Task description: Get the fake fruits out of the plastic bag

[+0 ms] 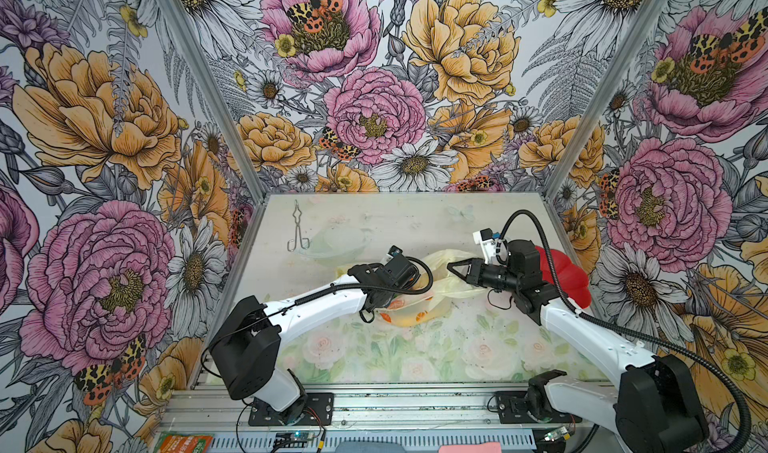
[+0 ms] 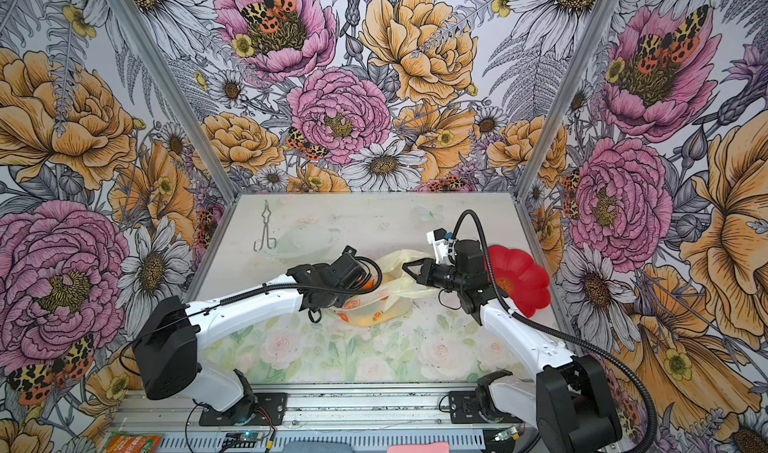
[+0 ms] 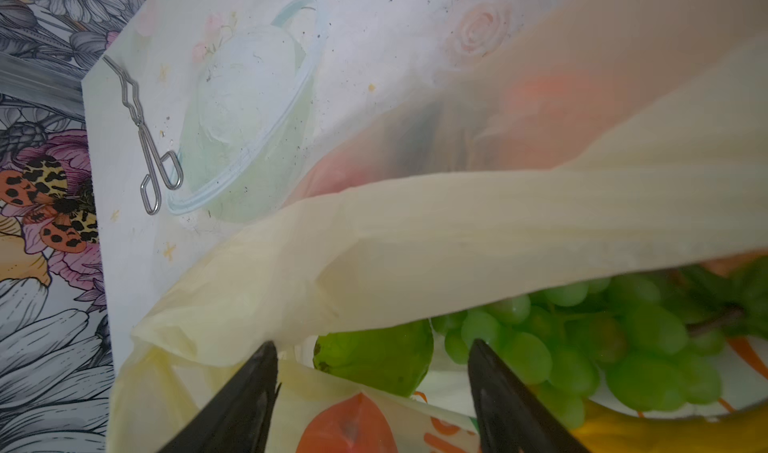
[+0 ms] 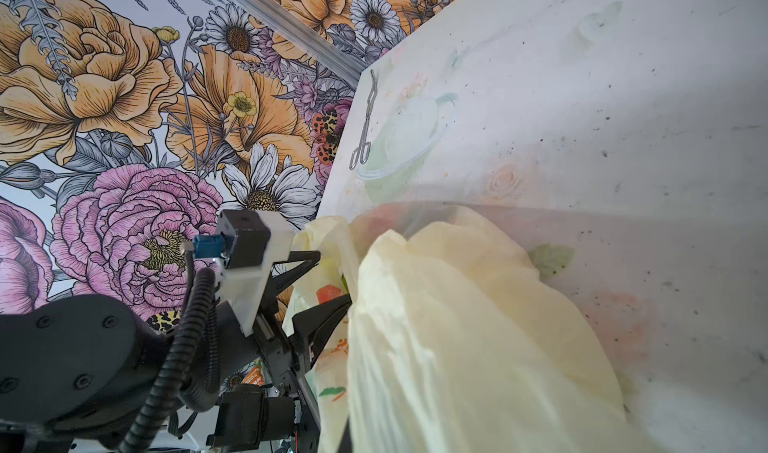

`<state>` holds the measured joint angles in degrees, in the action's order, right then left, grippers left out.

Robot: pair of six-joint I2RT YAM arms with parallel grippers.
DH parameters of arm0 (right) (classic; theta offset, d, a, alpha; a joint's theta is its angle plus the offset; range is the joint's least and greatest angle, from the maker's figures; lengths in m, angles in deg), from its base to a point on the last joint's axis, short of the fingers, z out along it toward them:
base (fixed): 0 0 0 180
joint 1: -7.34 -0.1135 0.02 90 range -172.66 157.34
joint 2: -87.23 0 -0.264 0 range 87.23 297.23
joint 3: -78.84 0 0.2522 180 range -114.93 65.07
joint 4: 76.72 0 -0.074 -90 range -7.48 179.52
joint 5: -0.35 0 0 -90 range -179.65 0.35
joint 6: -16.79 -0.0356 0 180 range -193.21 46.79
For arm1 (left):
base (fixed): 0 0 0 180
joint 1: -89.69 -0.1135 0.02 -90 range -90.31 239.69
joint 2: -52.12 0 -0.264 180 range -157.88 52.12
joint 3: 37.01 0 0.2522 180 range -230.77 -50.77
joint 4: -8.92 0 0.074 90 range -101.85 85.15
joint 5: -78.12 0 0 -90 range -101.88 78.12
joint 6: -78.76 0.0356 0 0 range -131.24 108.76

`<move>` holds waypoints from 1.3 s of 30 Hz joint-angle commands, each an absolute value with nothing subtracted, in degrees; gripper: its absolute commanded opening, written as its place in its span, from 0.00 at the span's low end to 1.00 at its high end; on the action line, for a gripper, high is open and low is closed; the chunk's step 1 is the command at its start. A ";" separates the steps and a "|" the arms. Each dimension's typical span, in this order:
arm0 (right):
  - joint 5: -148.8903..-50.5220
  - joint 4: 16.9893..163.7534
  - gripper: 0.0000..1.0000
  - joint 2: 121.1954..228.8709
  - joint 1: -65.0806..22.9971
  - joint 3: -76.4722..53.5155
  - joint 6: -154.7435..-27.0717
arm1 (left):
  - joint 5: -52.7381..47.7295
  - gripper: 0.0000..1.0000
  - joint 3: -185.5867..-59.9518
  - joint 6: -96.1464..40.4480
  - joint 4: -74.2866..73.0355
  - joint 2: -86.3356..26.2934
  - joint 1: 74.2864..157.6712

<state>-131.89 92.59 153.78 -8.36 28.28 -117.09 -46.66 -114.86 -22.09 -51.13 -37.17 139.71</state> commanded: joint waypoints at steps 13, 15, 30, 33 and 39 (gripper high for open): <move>-131.28 92.27 0.00 153.02 -5.90 28.74 -114.36 | -41.82 0.14 -119.68 -18.69 -39.59 -42.80 126.16; -131.46 91.91 0.00 154.67 -5.65 28.60 -113.64 | -32.47 0.09 -117.60 -21.68 -35.81 -39.41 120.36; -133.83 88.84 0.00 159.93 -11.67 26.11 -107.01 | -17.98 0.00 -124.09 -33.04 -40.83 -47.28 104.09; -136.25 93.47 0.00 155.68 -9.20 27.61 -110.09 | -18.08 0.00 -123.67 -32.31 -41.86 -49.00 103.77; -135.50 97.34 0.00 154.47 -6.51 28.43 -114.42 | -16.67 0.00 -123.63 -30.41 -42.20 -48.06 105.14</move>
